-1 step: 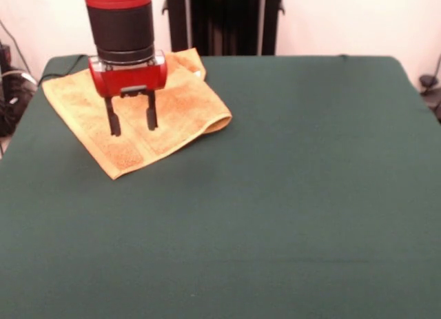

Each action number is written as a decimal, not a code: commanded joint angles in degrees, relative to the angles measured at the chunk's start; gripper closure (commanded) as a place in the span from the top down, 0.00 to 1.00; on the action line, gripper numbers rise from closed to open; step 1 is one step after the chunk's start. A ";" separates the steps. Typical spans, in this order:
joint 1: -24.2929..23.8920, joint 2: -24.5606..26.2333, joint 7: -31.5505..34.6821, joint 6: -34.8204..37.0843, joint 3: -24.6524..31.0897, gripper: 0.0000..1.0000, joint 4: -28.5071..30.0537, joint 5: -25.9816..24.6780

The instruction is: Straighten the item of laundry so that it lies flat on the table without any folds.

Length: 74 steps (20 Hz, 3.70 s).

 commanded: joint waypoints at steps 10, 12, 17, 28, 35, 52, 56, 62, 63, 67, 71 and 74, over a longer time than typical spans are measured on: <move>0.13 13.29 6.27 0.59 7.73 1.00 -6.15 2.11; 0.04 14.11 4.96 2.11 8.09 1.00 -7.85 1.85; 0.00 14.67 3.27 4.73 8.53 1.00 -10.41 1.24; -0.23 14.74 1.92 7.19 9.26 1.00 -12.10 -0.32; -0.24 15.47 1.39 7.35 9.60 1.00 -13.52 -1.20; -1.31 14.51 2.72 4.24 10.59 0.00 -11.72 -2.93; -2.06 14.98 2.17 3.19 11.51 0.00 -11.11 -3.17; -3.25 17.86 -1.23 4.82 14.45 0.00 -12.84 -3.05; -3.34 18.26 -1.56 4.82 14.80 0.00 -13.15 -3.11; -3.80 20.25 -3.56 5.84 16.72 0.00 -14.82 -3.30; -4.16 21.09 -3.70 6.07 17.74 0.00 -15.37 -3.69; -4.64 21.38 -3.84 6.40 18.41 0.00 -15.46 -4.01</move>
